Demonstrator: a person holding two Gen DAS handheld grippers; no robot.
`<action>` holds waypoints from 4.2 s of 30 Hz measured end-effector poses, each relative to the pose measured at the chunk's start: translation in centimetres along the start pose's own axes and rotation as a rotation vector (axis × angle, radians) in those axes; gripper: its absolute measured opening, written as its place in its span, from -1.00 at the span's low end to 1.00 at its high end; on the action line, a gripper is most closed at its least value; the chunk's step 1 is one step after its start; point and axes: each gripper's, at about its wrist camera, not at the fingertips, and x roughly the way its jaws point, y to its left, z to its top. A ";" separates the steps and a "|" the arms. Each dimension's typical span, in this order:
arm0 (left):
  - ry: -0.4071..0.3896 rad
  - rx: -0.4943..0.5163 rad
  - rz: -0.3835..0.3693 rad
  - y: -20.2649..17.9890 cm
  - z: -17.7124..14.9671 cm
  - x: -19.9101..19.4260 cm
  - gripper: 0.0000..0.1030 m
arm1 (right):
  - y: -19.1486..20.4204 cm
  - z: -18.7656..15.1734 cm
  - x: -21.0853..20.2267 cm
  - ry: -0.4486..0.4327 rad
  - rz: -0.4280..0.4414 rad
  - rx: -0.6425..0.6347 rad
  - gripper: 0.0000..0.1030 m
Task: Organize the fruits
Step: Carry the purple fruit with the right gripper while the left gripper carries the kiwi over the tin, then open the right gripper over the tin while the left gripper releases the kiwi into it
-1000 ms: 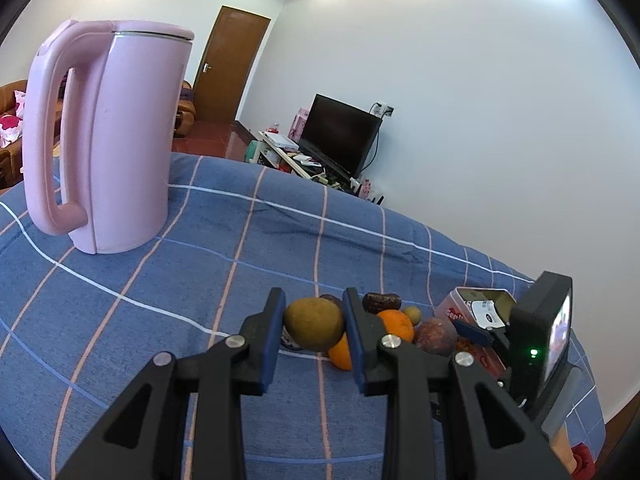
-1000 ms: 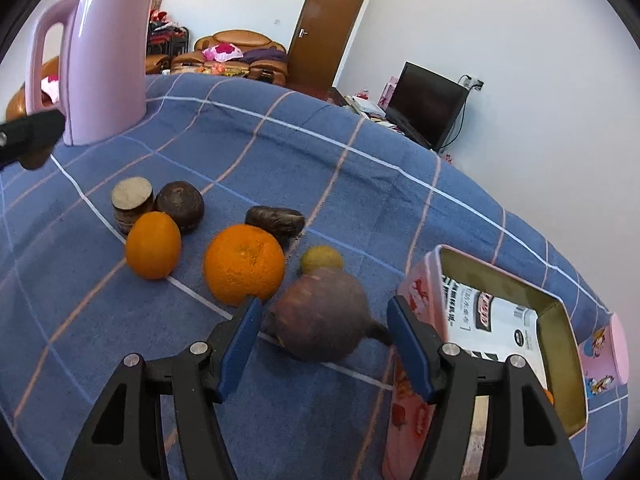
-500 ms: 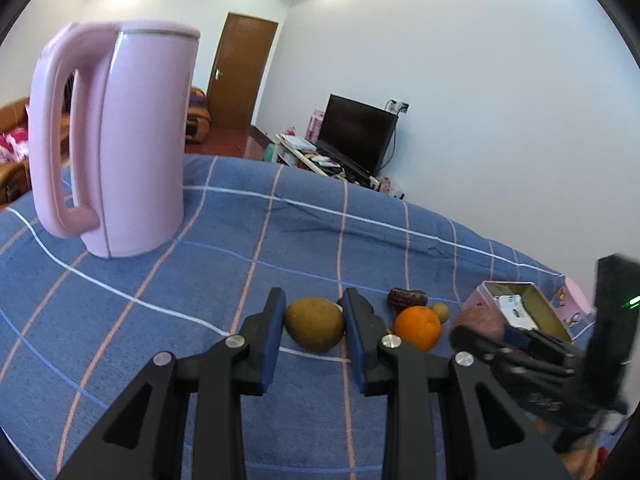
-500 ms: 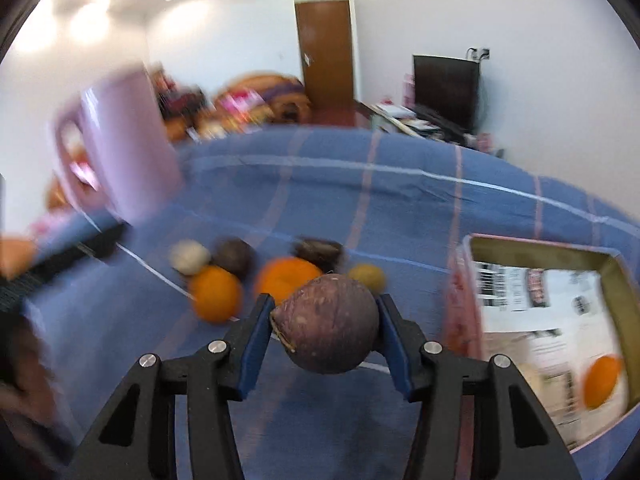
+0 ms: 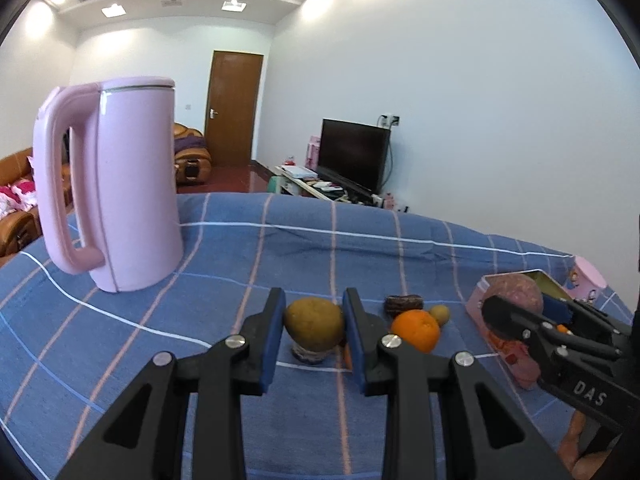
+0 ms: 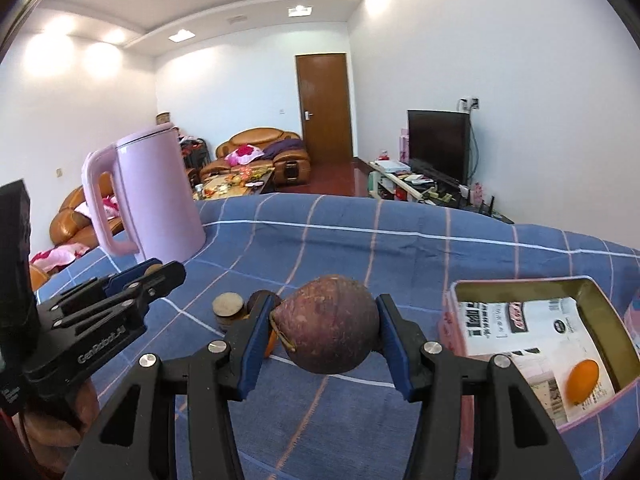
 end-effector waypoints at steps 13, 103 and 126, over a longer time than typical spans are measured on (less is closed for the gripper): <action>0.042 0.003 -0.065 -4.3 -1.1 0.1 -0.39 | -4.7 -0.2 -3.9 -0.080 -0.073 0.020 0.04; 0.184 0.226 -0.088 -25.9 -1.4 9.3 -0.39 | -22.3 -2.2 -1.8 0.141 -0.233 0.245 0.03; 0.048 0.211 -0.076 -25.4 -0.7 6.1 1.00 | -23.5 -2.0 -4.5 -0.020 -0.090 0.434 0.55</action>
